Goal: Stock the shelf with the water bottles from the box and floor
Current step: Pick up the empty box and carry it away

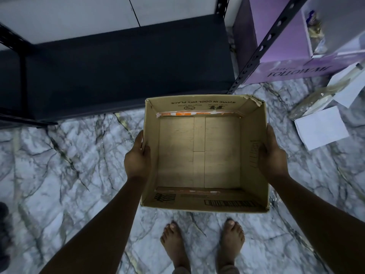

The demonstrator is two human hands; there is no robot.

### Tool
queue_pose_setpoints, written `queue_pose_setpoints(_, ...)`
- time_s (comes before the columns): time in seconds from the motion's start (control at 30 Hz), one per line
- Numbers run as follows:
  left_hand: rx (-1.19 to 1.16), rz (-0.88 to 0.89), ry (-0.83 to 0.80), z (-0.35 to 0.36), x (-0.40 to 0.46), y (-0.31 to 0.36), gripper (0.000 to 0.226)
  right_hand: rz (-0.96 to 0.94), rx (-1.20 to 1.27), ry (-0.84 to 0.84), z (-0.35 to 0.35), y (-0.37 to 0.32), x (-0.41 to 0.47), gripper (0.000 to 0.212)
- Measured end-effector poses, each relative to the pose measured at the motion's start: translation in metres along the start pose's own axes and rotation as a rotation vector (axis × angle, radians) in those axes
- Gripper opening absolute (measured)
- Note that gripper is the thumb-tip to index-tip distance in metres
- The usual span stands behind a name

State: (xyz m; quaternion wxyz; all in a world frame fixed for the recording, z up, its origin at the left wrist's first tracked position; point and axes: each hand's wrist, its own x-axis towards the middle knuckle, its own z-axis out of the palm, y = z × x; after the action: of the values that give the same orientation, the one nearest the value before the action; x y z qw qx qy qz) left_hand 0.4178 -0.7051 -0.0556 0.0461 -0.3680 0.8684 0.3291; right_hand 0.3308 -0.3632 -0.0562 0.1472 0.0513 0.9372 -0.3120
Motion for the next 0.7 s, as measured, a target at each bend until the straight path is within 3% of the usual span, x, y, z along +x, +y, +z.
queue_pose_setpoints(0.37,-0.014,-0.009,0.057,-0.111,-0.070,0.050,0.046,-0.071,-0.011,0.042,-0.091,-0.066,-0.064,0.058)
queue_pose_setpoints(0.7,-0.030,0.086,0.081,-0.241,-0.152,0.114,0.046,-0.104,0.030,0.051,-0.217,-0.152,-0.155,0.059)
